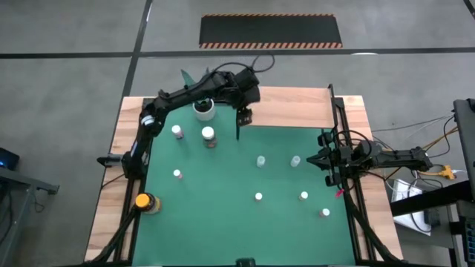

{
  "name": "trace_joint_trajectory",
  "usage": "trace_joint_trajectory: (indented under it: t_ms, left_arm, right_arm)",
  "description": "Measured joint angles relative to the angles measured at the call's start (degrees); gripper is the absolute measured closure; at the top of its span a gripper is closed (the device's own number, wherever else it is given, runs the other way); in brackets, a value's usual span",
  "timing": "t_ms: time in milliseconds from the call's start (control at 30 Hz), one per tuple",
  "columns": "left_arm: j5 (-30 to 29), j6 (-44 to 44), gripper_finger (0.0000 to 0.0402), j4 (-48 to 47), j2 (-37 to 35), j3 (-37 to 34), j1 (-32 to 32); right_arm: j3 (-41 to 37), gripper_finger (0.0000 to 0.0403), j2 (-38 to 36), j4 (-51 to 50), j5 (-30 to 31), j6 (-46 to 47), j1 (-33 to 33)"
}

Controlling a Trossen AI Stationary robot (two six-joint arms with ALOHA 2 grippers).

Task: Pick and place medicine bottles onto shelf by color
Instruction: Put the left yellow pill bottle on the shelf, then put the left white pill bottle on the shelf

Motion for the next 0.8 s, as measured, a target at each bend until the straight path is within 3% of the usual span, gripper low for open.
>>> trace_joint_trajectory:
  t_ms: [267,567,800]
  left_arm:
    - [-3.2,2.2,0.0192,5.6,0.0,-5.9,-0.7]
    - [-3.4,2.2,0.0191,8.1,-0.4,-6.4,-0.7]
    - [-12.4,-0.4,0.0191,10.9,-2.3,-6.4,-1.5]
  right_arm:
    - [0.0,0.0392,0.0,0.0,0.0,0.0,0.0]
    - [0.0,0.0392,0.0,0.0,0.0,-0.1,0.0]
    - [0.0,0.0392,0.0,-0.2,0.0,-0.2,0.0]
